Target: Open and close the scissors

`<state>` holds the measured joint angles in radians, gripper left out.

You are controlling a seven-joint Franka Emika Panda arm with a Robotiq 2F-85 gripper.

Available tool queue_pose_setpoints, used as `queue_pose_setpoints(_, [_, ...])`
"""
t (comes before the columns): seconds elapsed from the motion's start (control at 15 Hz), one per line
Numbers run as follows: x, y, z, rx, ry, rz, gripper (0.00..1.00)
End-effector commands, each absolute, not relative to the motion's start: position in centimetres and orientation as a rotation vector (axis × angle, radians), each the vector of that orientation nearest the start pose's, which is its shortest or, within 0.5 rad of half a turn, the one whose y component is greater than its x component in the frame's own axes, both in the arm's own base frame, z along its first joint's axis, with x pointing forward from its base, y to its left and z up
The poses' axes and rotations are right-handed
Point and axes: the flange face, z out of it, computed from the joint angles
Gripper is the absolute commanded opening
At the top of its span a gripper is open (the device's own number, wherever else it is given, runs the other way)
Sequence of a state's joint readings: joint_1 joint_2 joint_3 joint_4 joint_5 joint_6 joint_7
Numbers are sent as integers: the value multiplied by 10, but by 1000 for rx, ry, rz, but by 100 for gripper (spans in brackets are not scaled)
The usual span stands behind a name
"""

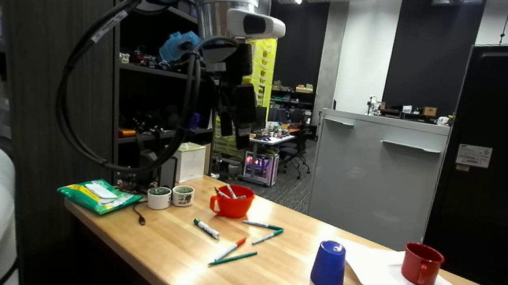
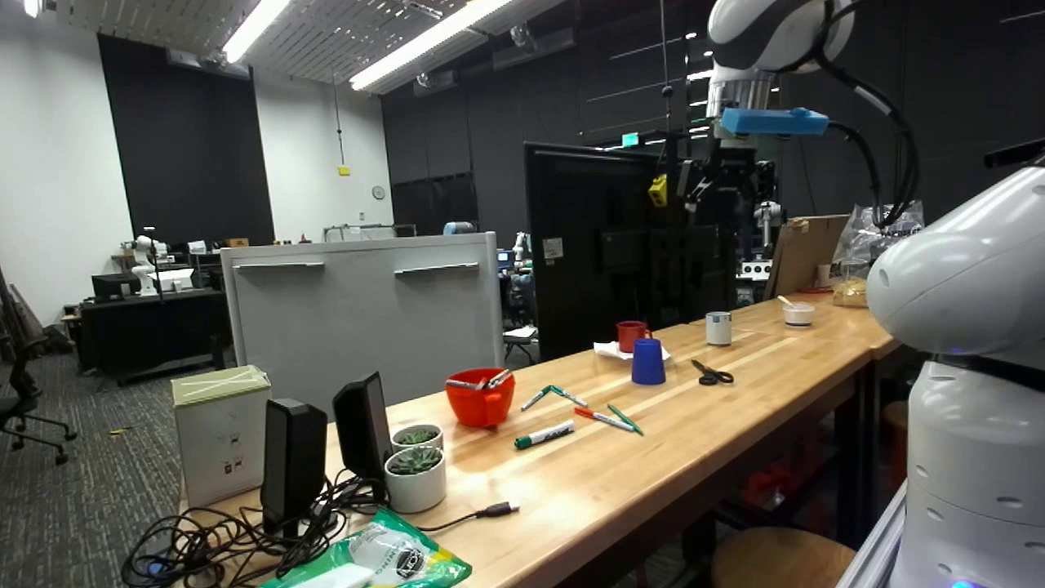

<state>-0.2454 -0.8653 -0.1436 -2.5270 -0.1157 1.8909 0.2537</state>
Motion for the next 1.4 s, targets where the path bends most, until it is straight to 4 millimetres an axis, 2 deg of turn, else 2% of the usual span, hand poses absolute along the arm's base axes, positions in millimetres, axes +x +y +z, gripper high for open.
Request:
queue_pose_setpoints(0.0, [285, -136, 561, -3005, 898, -352, 100])
queue_pose_setpoints(0.4, [287, -138, 560, -3007, 903, -345, 100])
queue_pose_setpoints(0.8, [302, -172, 546, -3019, 900, -369, 100])
queue_pose_setpoints(1.33, [331, -222, 517, -3059, 904, -293, 100])
